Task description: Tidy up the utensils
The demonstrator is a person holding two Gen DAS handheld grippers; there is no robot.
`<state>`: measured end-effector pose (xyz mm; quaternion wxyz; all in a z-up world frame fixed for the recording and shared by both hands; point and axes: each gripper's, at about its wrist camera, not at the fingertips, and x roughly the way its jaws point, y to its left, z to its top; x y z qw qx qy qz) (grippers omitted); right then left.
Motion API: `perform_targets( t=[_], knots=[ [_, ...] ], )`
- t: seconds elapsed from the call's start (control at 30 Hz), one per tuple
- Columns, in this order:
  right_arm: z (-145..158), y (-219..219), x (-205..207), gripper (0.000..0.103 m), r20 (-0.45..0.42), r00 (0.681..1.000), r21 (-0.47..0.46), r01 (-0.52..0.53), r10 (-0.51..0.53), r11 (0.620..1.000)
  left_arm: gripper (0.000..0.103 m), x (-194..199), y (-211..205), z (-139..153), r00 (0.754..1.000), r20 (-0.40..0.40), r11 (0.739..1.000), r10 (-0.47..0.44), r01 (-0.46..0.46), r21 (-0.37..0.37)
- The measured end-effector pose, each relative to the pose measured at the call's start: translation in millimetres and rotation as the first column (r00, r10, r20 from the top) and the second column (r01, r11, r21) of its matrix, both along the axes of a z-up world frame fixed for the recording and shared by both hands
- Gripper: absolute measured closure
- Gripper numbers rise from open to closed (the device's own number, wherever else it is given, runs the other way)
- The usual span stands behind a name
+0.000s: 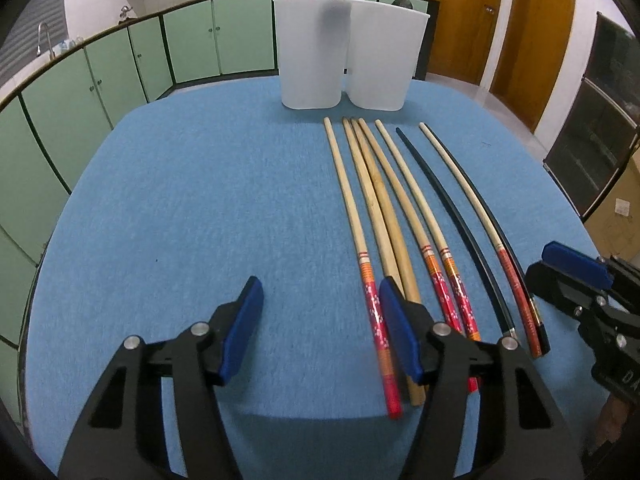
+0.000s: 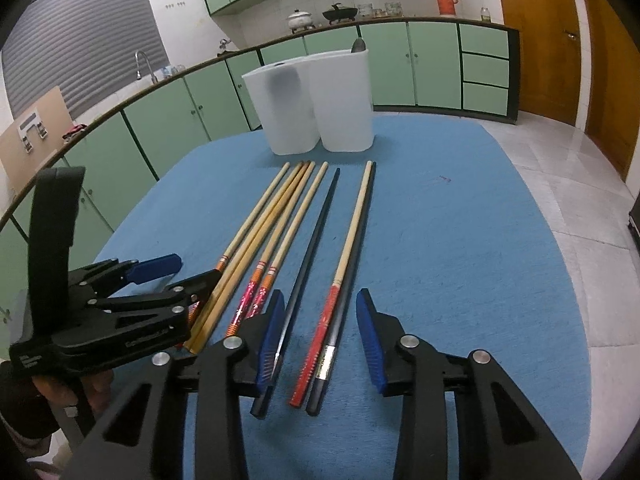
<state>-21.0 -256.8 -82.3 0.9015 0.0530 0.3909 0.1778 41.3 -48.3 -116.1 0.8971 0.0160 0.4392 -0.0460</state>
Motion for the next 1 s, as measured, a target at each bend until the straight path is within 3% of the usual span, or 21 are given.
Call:
perform_targets(
  t=[0.27, 0.57, 1.0],
  knots=[
    [-3.9, -0.8, 3.9, 0.071, -0.025, 1.0, 0.003, 0.009, -0.009, 1.0, 0.071, -0.4, 4.1, 2.2, 1.0, 0.004, 0.999, 0.025, -0.025, 0.031],
    [-2.3, -8.2, 3.4, 0.076, -0.028, 0.999, -0.019, 0.034, -0.034, 0.999, 0.094, -2.5, 11.9, 3.5, 0.999, 0.007, 0.998, 0.053, -0.053, 0.043],
    [-11.9, -12.6, 7.7, 0.081, -0.069, 0.997, -0.041, 0.044, -0.047, 0.998, 0.096, -7.6, 7.9, 4.6, 0.998, -0.004, 0.998, 0.056, -0.056, 0.01]
  ],
)
